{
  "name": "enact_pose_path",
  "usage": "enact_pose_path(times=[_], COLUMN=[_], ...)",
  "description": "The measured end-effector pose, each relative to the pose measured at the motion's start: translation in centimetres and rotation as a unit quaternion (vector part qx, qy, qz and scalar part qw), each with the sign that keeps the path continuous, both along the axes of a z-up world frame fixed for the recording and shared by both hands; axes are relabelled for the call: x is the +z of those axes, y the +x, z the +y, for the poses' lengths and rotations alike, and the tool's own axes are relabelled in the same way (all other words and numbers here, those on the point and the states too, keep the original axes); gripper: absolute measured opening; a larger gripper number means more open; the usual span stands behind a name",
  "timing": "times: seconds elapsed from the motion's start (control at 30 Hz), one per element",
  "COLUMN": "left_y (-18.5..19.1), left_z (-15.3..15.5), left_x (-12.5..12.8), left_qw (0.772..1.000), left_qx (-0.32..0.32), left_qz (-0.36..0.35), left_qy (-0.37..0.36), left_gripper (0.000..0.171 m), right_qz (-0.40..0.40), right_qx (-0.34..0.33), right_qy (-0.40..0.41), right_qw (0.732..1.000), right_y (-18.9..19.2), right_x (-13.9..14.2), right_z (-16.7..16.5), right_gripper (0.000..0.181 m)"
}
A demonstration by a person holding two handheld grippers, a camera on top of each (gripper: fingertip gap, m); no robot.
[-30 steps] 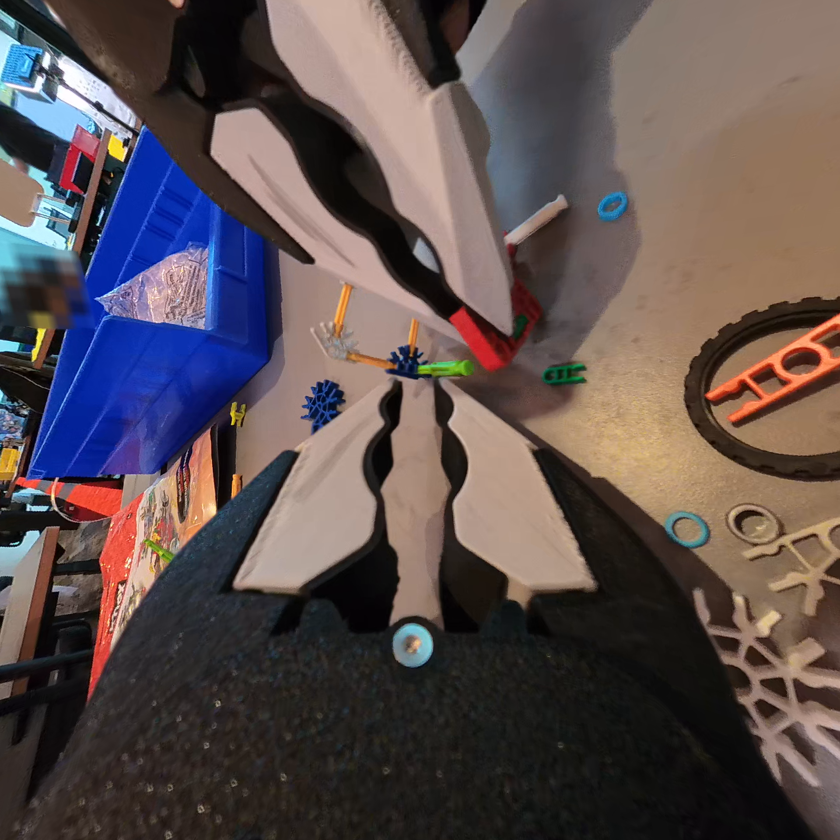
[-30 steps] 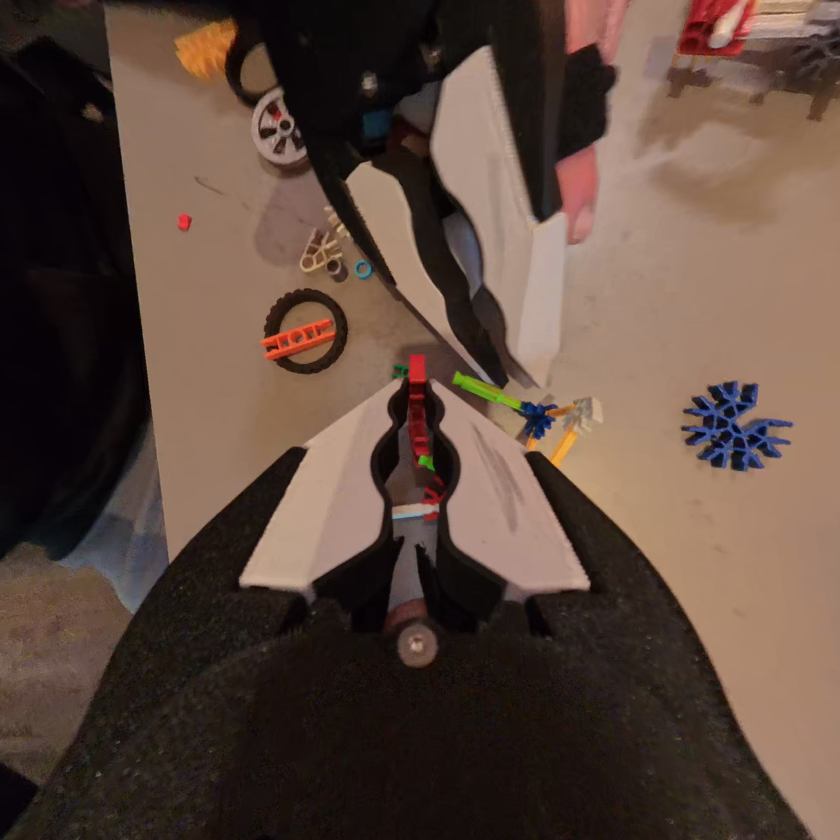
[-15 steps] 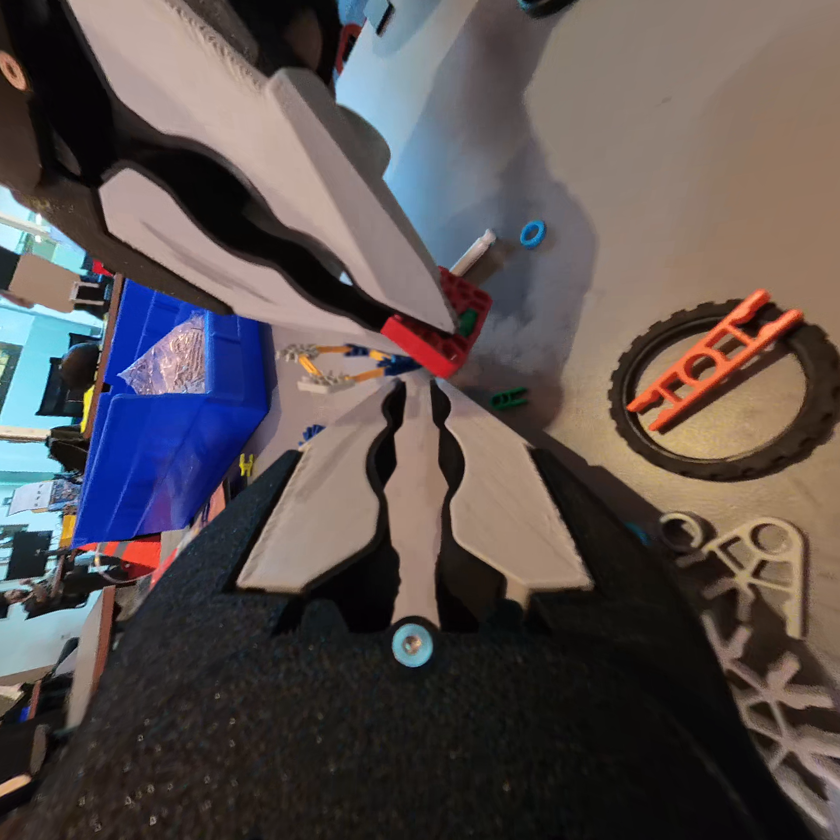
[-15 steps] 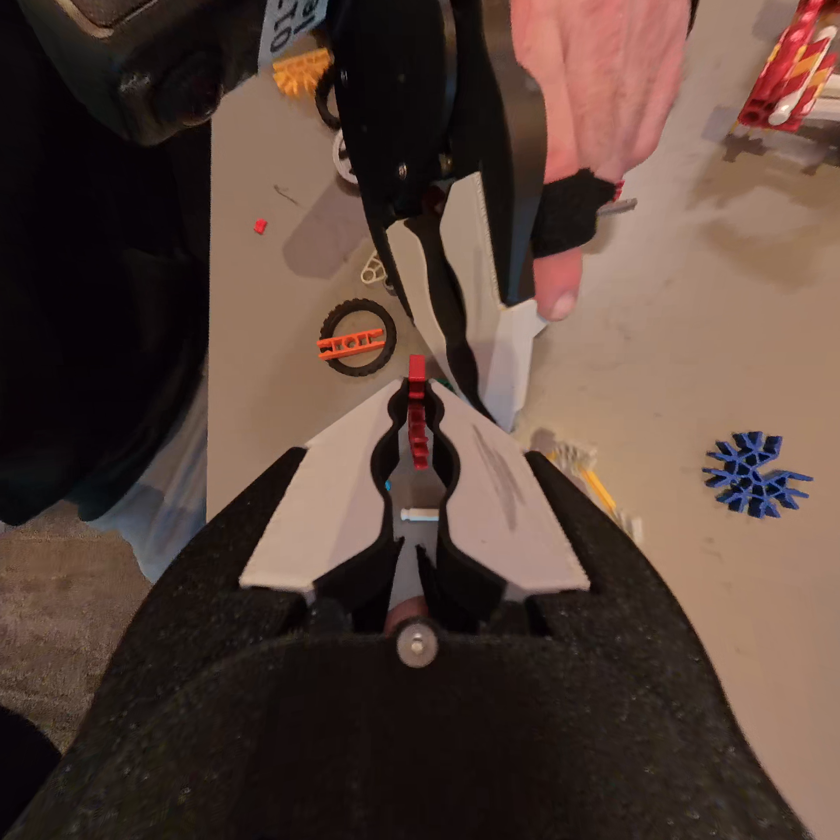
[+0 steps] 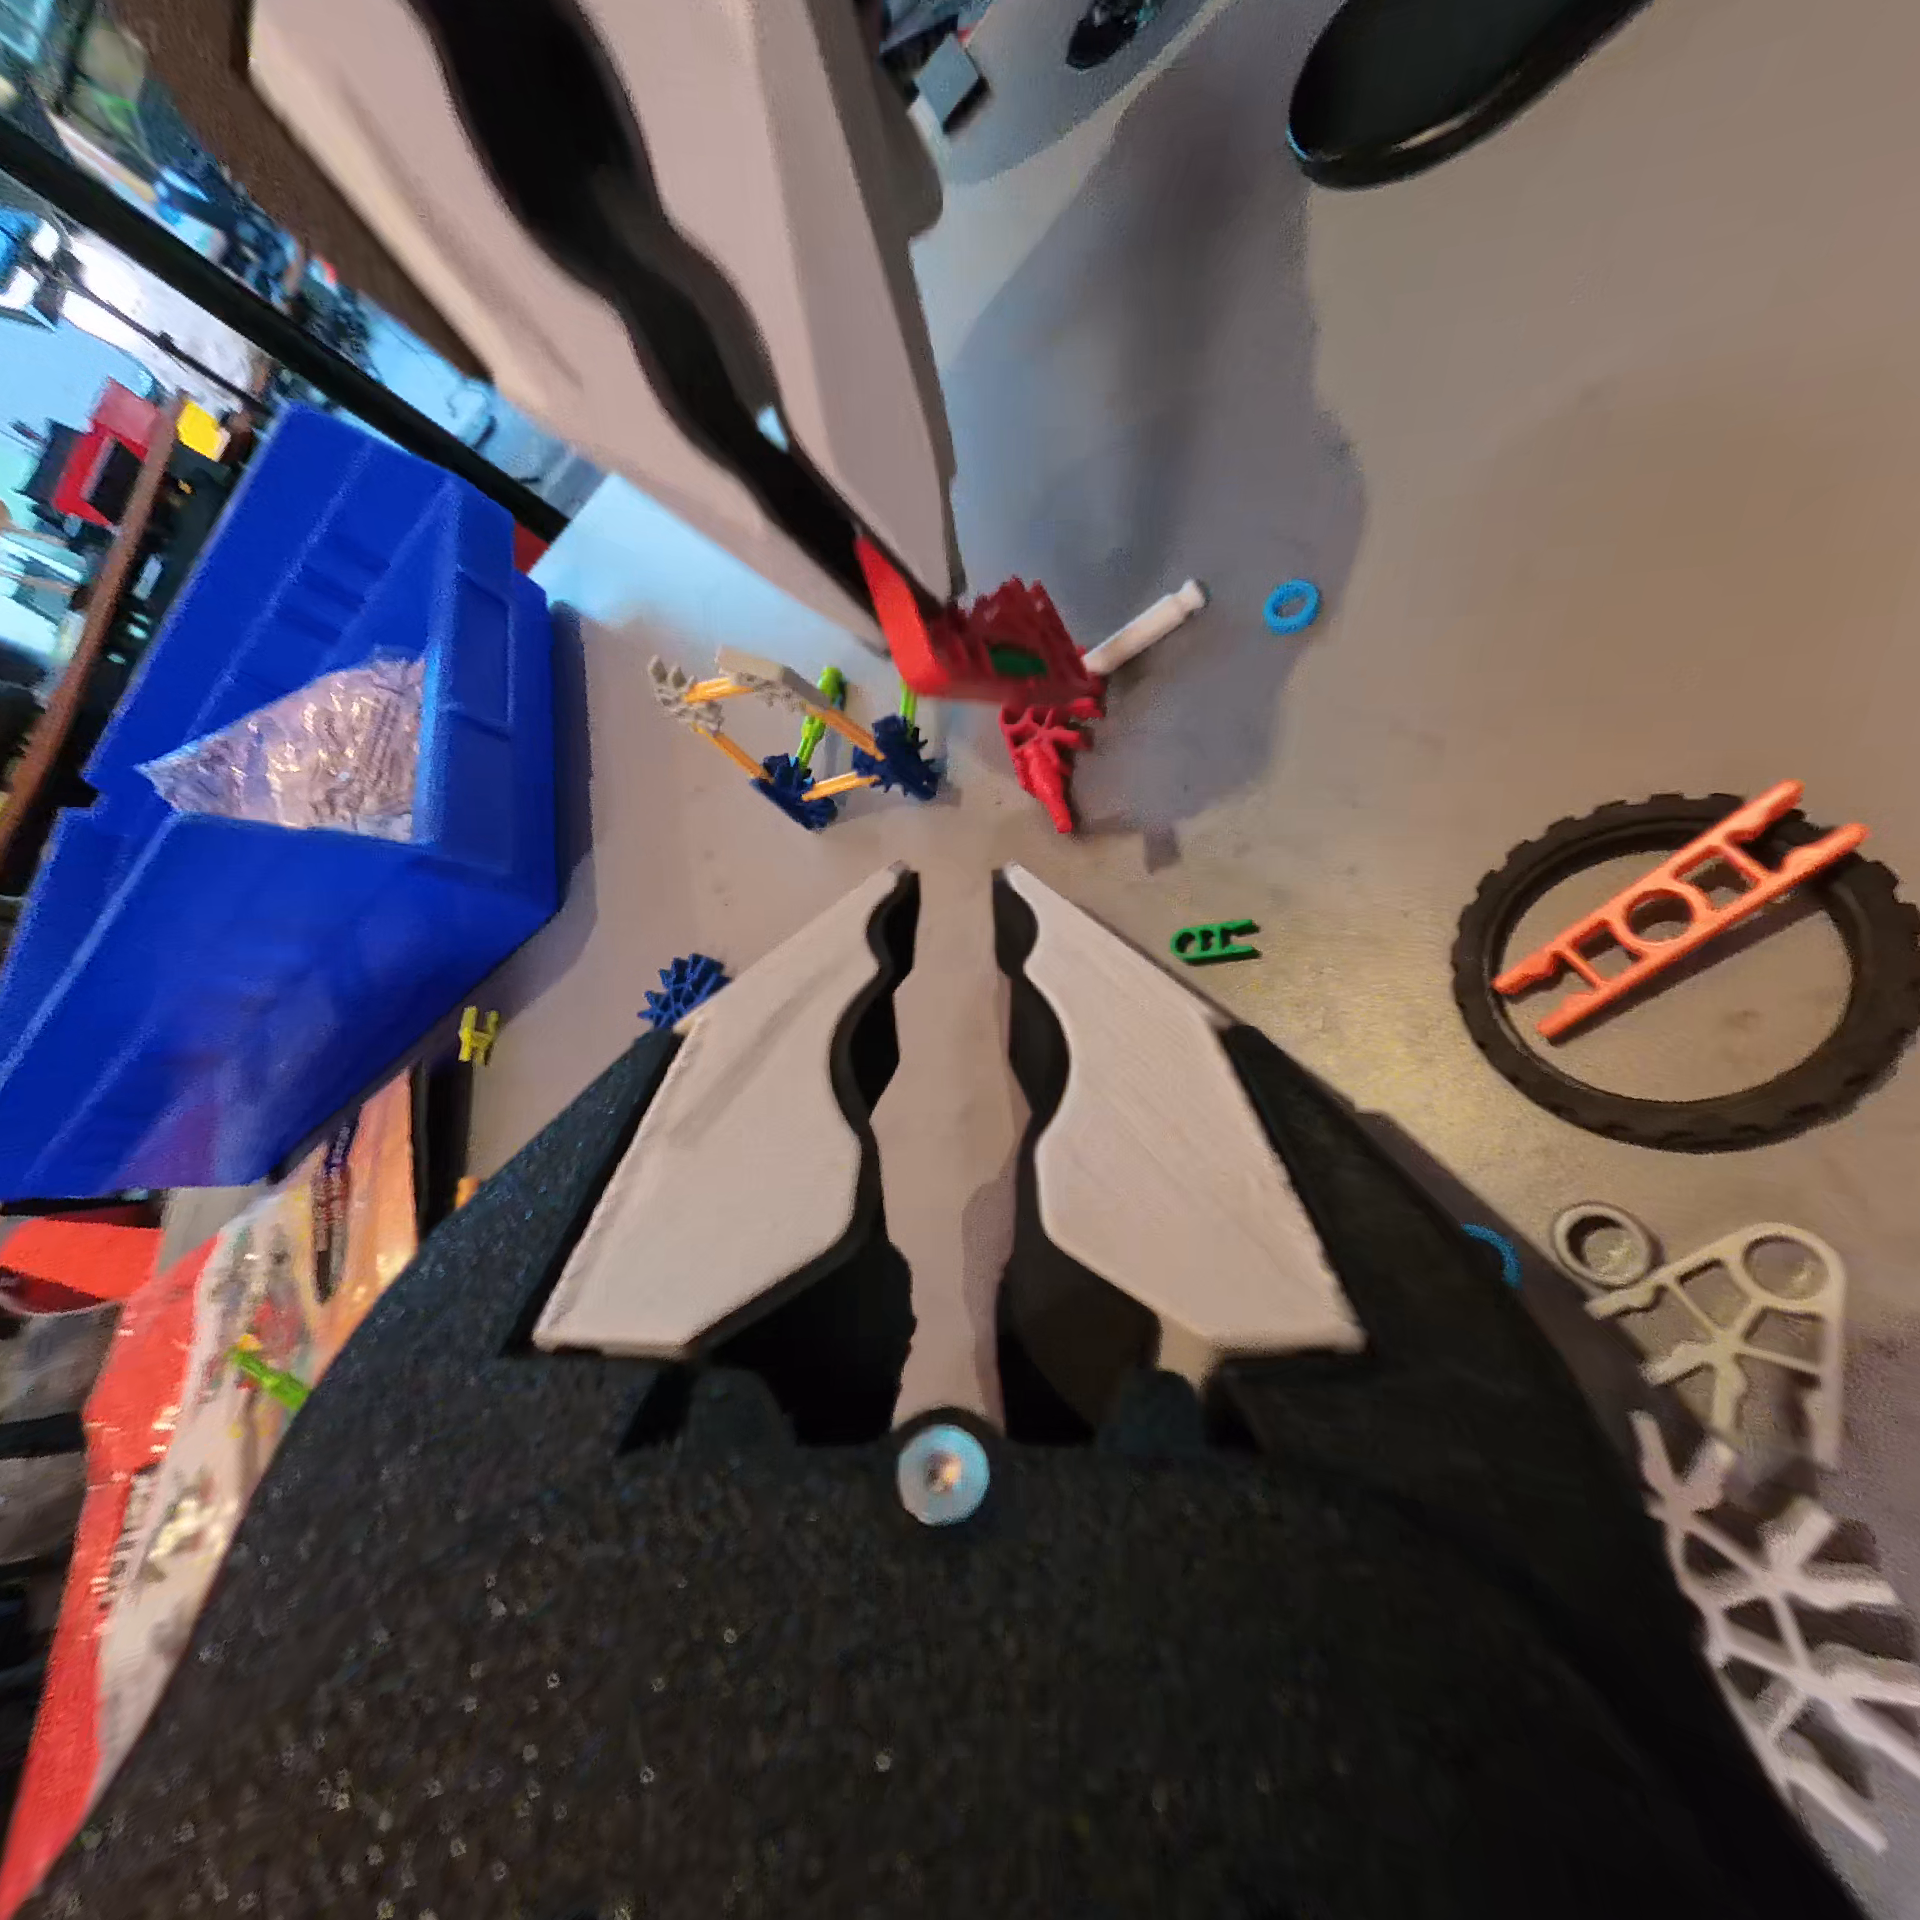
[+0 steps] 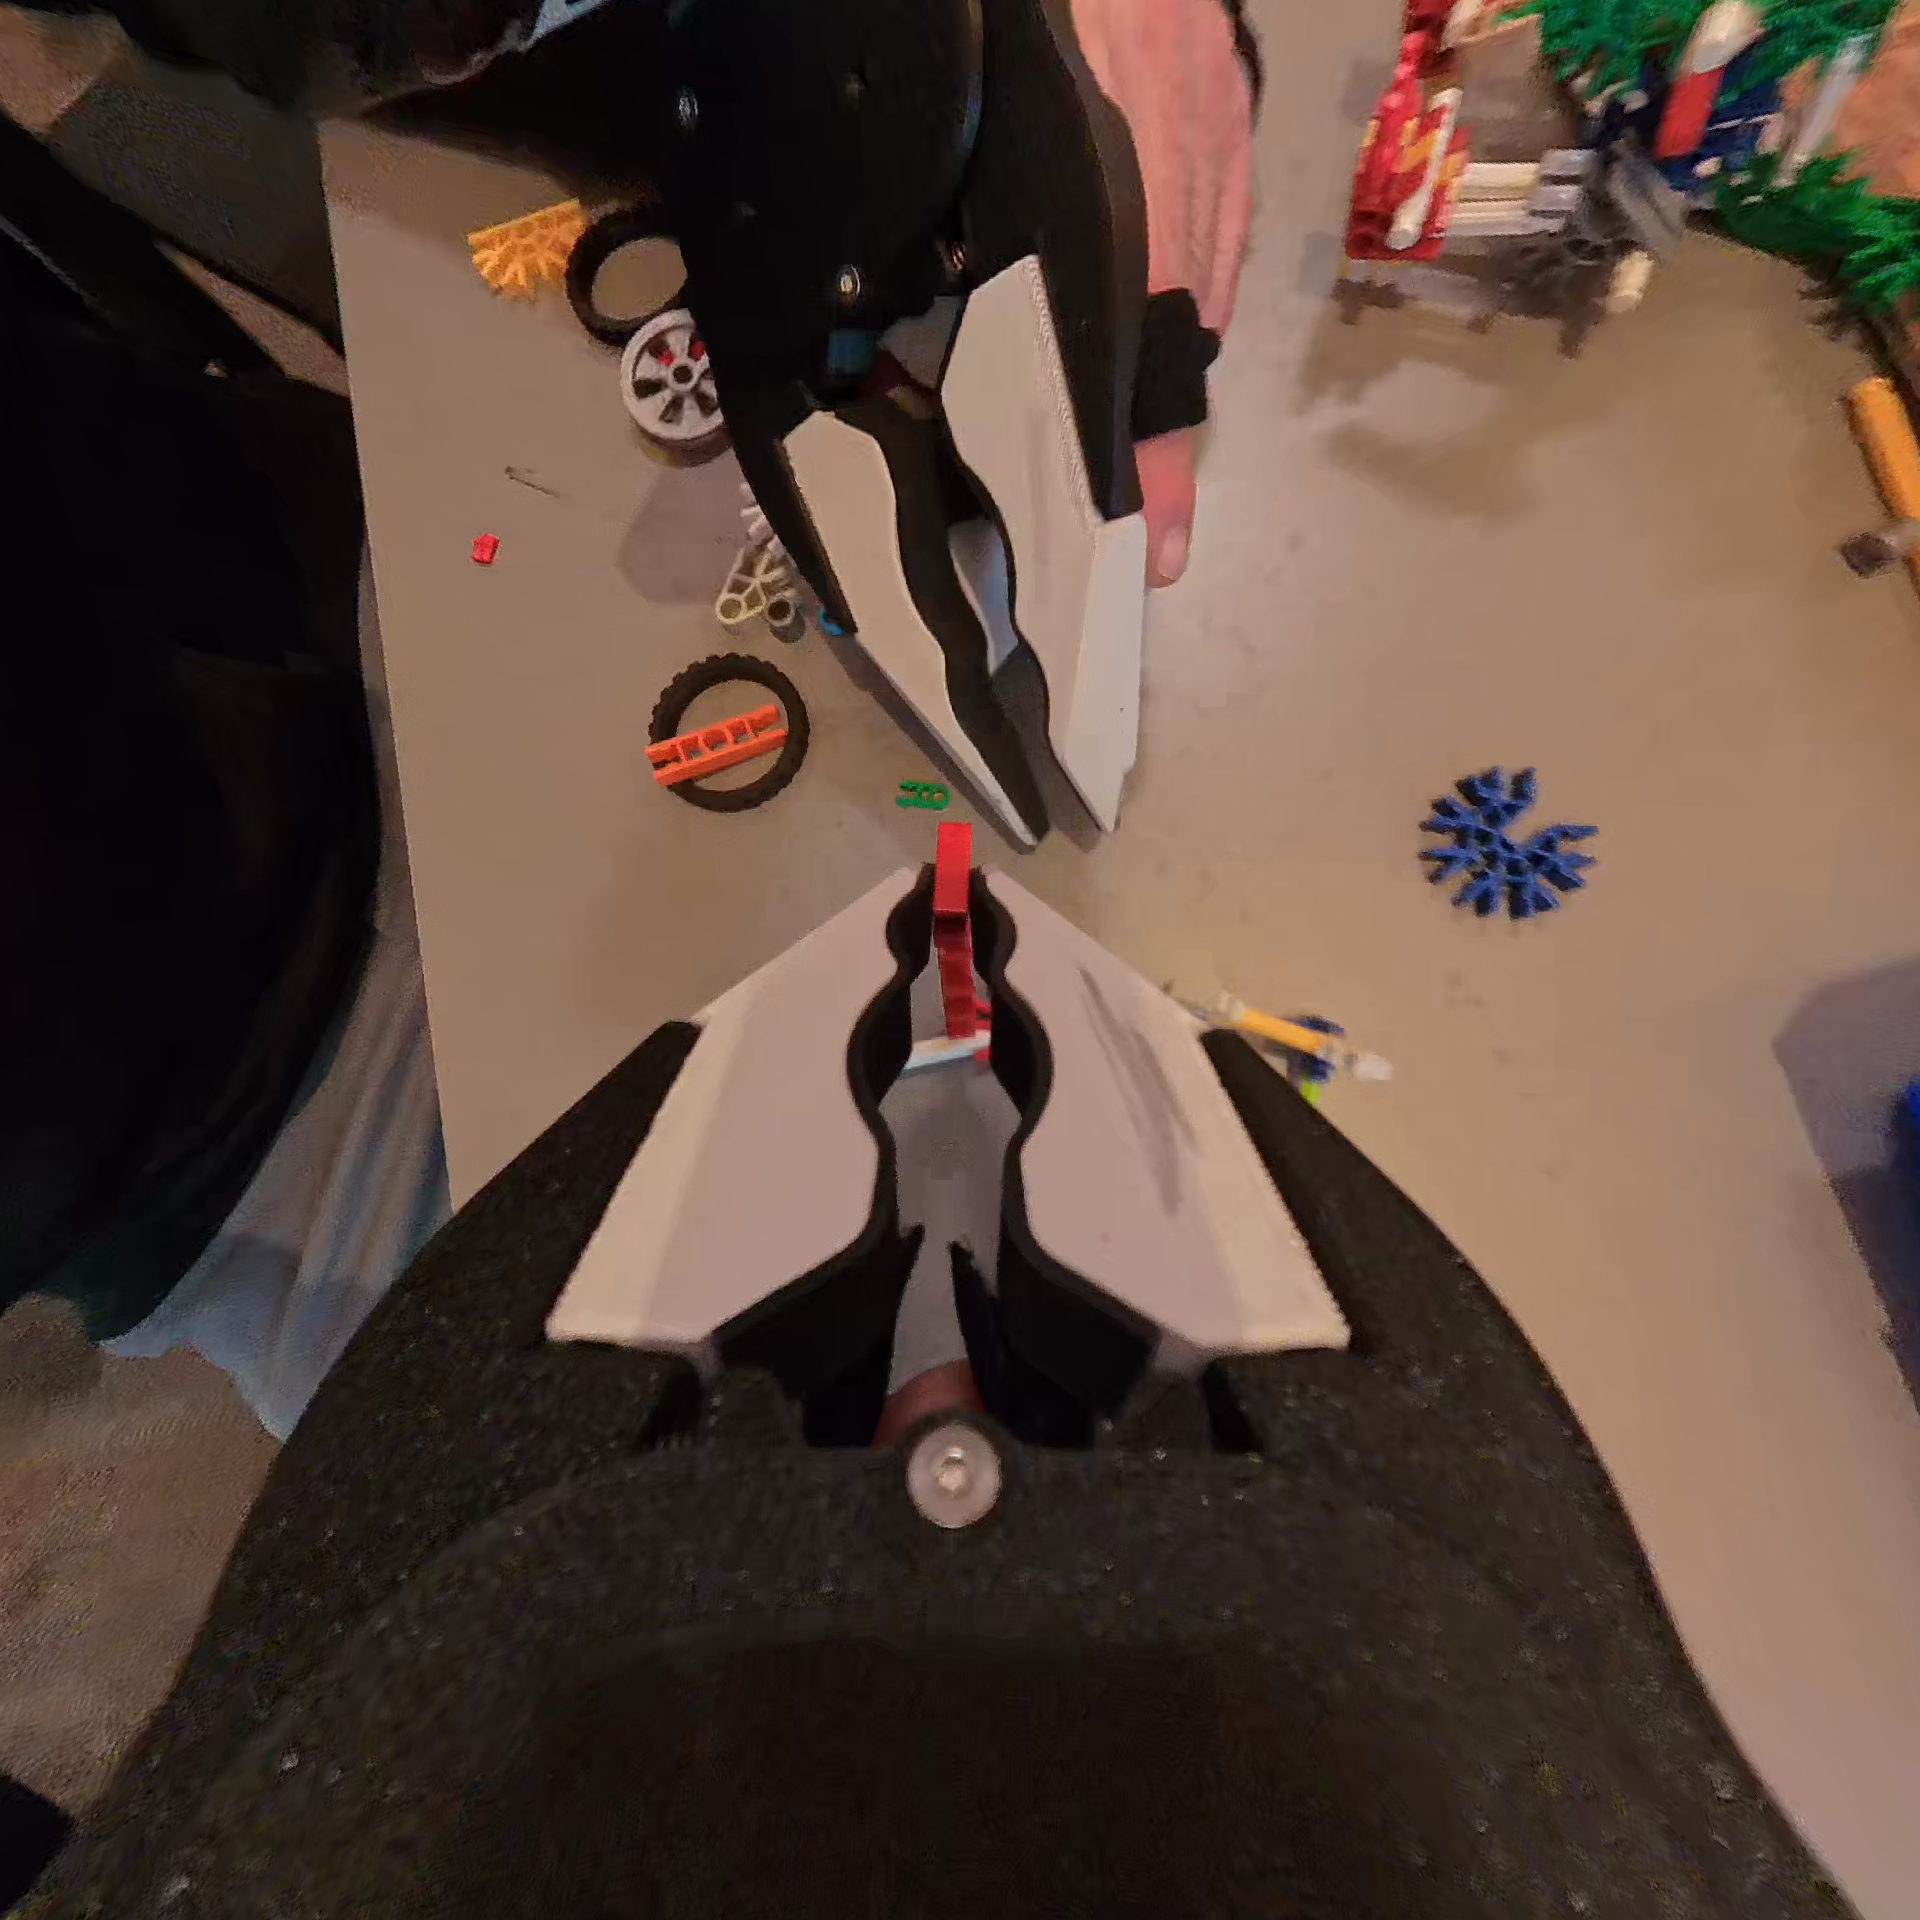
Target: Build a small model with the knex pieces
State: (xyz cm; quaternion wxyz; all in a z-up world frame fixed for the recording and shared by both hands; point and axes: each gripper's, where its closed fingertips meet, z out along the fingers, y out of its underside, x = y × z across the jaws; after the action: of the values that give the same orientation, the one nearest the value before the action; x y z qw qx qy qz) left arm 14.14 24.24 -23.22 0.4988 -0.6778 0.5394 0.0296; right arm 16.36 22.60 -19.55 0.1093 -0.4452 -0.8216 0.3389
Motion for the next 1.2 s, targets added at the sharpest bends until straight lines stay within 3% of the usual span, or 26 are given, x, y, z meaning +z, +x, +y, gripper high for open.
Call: enact_pose_path(times=[0.13,0.33,0.53,0.6,0.77,1.0,1.2], left_y=[0.2,0.5,0.5,0.0,-0.5,1.1,2.1], left_z=[-0.1,-0.1,-0.2,0.2,0.8,0.5,0.4], left_x=[1.2,2.6,2.9,3.1,4.0,7.5,9.7], left_qw=[0.996,0.990,0.983,0.978,0.962,0.936,0.906], left_qx=[-0.005,-0.006,-0.006,0.009,0.025,-0.014,-0.045], left_qz=[-0.074,-0.127,-0.157,-0.178,-0.239,-0.331,-0.401], left_qy=[-0.045,-0.068,-0.097,-0.112,-0.131,-0.119,-0.124], left_gripper=[0.024,0.025,0.004,0.004,0.003,0.003,0.003], right_qz=[0.022,-0.024,-0.015,0.002,0.052,0.078,0.161], right_qx=[-0.039,-0.032,-0.037,-0.067,-0.145,-0.240,-0.271], right_qy=[-0.008,0.036,0.047,0.049,0.070,-0.016,-0.117], right_qw=[0.999,0.999,0.998,0.997,0.986,0.968,0.942], right_y=[-0.1,-1.1,-2.4,-2.6,-0.7,1.1,0.3], right_x=[1.7,-0.1,-0.1,0.5,2.2,0.9,2.6], right_z=[1.2,1.0,0.9,1.7,4.0,4.0,3.3], right_gripper=[0.005,0.006,0.009,0.024,0.029,0.037,0.012])
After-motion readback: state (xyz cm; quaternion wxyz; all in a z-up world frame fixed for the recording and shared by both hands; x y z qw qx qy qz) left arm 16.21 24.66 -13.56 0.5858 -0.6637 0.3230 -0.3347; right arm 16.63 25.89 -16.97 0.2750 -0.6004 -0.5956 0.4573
